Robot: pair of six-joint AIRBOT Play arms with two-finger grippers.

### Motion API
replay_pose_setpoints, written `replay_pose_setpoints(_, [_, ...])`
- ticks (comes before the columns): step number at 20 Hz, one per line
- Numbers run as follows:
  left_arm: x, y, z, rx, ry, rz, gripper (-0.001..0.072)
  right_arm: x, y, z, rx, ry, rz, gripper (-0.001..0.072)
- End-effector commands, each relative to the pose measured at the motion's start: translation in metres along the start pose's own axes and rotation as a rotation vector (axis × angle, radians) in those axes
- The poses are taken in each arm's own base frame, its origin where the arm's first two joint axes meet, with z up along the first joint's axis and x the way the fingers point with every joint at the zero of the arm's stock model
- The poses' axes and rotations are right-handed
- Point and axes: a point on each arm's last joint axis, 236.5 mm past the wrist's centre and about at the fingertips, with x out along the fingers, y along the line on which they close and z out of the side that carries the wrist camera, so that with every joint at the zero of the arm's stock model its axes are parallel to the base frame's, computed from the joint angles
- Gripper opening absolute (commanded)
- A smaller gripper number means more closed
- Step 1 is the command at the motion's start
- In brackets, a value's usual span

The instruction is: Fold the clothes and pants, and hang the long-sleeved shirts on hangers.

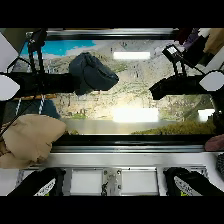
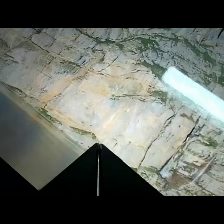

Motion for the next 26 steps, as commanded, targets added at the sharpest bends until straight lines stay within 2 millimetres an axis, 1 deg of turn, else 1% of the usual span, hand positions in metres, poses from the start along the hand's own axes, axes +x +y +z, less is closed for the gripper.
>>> replay_pose_setpoints(1, [0.0,0.0,0.0,0.001,-0.001,0.0,0.0023,0.0,0.0,0.0,0.0,0.0,0.0,0.0034])
replay_pose_setpoints(11, [0.0,0.0,0.0,0.001,-0.001,-0.001,0.0023,0.0,0.0,0.0,0.0,0.0,0.001,0.0035])
replay_pose_setpoints(14, [0.0,-0.001,0.005,0.001,-0.022,-0.004,0.0023,0.0,0.0,0.0,0.0,0.0,0.001,0.0034])
replay_pose_setpoints(15, [0.0,0.002,0.006,0.011,-0.024,0.007,0.0024,0.0,0.0,0.0,-0.001,0.0,0.001,0.0035])
replay_pose_setpoints(16, [-0.001,0.01,0.005,0.029,-0.022,0.04,0.0176,0.0,0.0,0.0,0.0,0.0,0.001,0.0035])
replay_pose_setpoints(17, [-0.004,0.023,-0.001,0.04,0.006,0.091,0.0601,0.0,0.0,0.0,0.0,0.0,0.0,0.0035])
replay_pose_setpoints(18, [-0.012,0.044,-0.013,0.012,0.054,0.171,0.0709,0.0,0.0,0.0,0.0,0.0,0.001,0.0035])
replay_pose_setpoints(19, [-0.026,0.074,-0.027,-0.041,0.105,0.279,0.0684,0.0,0.0,0.0,0.0,0.0,0.001,0.0035])
replay_pose_setpoints(20, [-0.045,0.102,-0.039,-0.085,0.128,0.384,0.0685,0.0,0.0,0.0,0.0,0.0,0.001,0.0035])
replay_pose_setpoints(21, [-0.068,0.131,-0.051,-0.126,0.127,0.492,0.0685,0.0,0.0,0.0,0.0,0.0,0.001,0.0034])
replay_pose_setpoints(23, [-0.113,0.179,-0.08,-0.231,0.093,0.657,0.0685,0.0,0.0,0.0,-0.001,0.0,0.001,0.0035])
replay_pose_setpoints(25, [-0.149,0.218,-0.118,-0.383,0.075,0.783,0.0685,0.0,0.0,0.0,0.0,0.0,0.0,0.0035])
replay_pose_setpoints(26, [-0.161,0.235,-0.139,-0.452,0.085,0.835,0.0685,0.0,0.0,0.0,0.0,0.0,0.001,0.0035])
